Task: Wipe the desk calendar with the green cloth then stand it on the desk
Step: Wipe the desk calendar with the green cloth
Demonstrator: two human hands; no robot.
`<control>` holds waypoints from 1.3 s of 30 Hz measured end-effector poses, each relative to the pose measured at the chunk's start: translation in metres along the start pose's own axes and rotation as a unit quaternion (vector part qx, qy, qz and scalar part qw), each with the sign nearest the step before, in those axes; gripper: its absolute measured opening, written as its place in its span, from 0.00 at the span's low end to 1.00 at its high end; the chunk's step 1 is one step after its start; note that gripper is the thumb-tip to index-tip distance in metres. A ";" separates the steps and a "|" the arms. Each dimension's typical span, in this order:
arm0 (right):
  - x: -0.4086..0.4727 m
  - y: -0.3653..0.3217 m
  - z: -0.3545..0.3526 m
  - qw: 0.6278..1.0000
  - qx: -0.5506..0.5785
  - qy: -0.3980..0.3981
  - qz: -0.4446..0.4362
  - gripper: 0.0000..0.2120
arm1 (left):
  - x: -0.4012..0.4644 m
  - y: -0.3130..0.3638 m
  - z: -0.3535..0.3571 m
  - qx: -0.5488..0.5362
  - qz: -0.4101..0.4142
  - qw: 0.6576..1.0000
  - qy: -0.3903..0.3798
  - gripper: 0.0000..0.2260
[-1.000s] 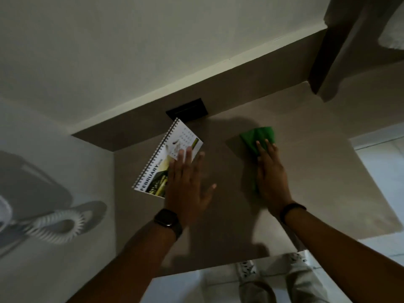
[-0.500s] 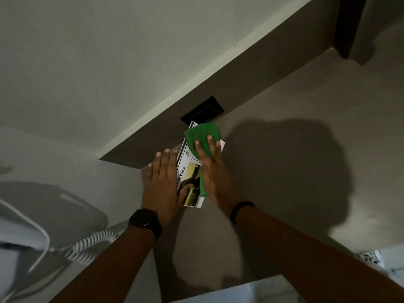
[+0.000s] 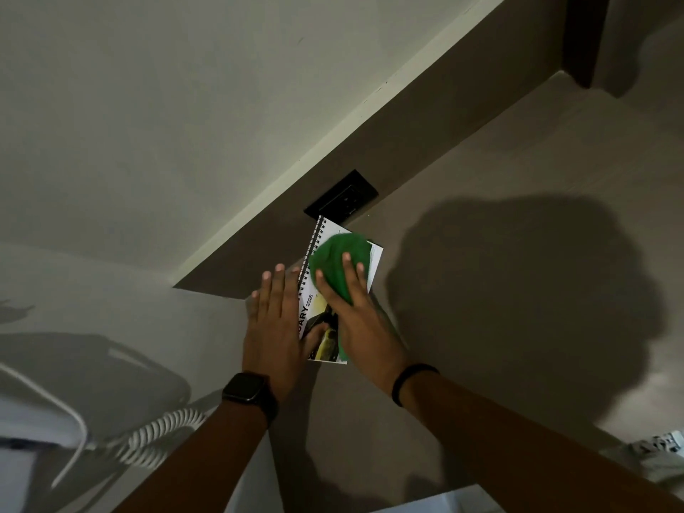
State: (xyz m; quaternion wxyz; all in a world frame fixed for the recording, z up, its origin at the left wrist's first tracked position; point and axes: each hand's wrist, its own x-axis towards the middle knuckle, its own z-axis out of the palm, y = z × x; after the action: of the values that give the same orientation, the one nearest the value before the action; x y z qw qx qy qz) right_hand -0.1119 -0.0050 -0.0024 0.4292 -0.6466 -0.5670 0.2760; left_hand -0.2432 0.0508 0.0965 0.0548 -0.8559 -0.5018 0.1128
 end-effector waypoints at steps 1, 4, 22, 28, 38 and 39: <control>-0.004 0.003 0.001 1.000 -0.002 -0.008 0.006 0.51 | 0.000 0.000 0.000 0.002 0.002 1.000 0.001 0.46; 0.007 0.005 -0.006 0.997 0.033 0.002 0.074 0.52 | 0.000 0.001 0.001 0.008 0.003 1.000 0.003 0.45; -0.009 0.017 -0.005 0.997 0.052 -0.021 0.054 0.49 | 0.000 0.001 0.007 -0.020 0.000 0.999 0.029 0.45; 0.015 -0.005 -0.013 0.996 0.068 0.014 0.061 0.51 | -0.001 0.001 0.007 -0.020 0.005 0.999 0.037 0.47; -0.006 0.009 -0.007 0.997 0.039 -0.020 0.062 0.48 | 0.000 0.003 0.006 -0.013 -0.002 0.999 0.033 0.47; -0.013 0.007 -0.004 0.999 0.028 -0.034 0.028 0.49 | 0.000 0.003 0.006 -0.012 0.001 0.999 0.030 0.47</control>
State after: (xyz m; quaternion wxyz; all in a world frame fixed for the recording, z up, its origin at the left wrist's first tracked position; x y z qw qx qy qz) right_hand -0.1081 -0.0187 -0.0086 0.4197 -0.6400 -0.5549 0.3261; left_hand -0.2425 0.0489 0.0905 0.0599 -0.8597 -0.5007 0.0809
